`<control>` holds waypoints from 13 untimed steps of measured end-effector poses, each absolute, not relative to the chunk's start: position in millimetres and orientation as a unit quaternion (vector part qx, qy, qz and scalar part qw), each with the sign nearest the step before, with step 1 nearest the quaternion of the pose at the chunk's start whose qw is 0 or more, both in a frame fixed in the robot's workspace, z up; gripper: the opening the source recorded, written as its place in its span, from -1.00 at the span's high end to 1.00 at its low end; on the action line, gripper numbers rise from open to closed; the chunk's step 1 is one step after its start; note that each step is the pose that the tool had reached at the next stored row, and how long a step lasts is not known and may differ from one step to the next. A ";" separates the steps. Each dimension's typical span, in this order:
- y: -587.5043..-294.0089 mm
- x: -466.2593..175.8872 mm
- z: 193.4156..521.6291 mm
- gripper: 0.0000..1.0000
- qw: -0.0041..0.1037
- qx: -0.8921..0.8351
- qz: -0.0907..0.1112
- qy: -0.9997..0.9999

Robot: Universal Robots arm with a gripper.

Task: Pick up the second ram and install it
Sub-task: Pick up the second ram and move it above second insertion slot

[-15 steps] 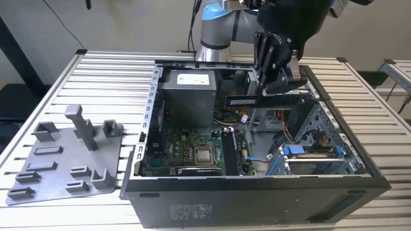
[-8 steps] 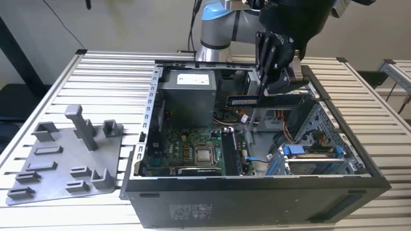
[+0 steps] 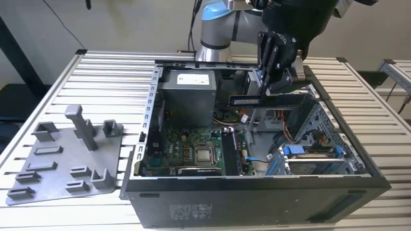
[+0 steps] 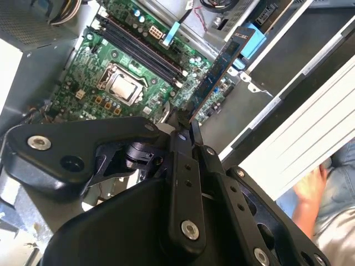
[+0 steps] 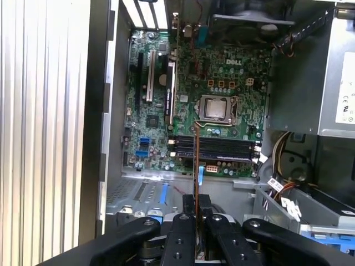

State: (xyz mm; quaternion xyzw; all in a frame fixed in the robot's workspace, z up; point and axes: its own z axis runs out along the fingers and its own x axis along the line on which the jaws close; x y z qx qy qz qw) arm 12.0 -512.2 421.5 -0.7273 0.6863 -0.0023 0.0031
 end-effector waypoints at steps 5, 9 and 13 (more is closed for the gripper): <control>-506.7 9.1 420.2 0.72 0.003 -0.725 -0.002 0.689; -502.1 6.0 419.6 0.72 0.004 -0.723 -0.002 0.690; -496.5 3.8 418.8 0.72 0.004 -0.722 -0.001 0.692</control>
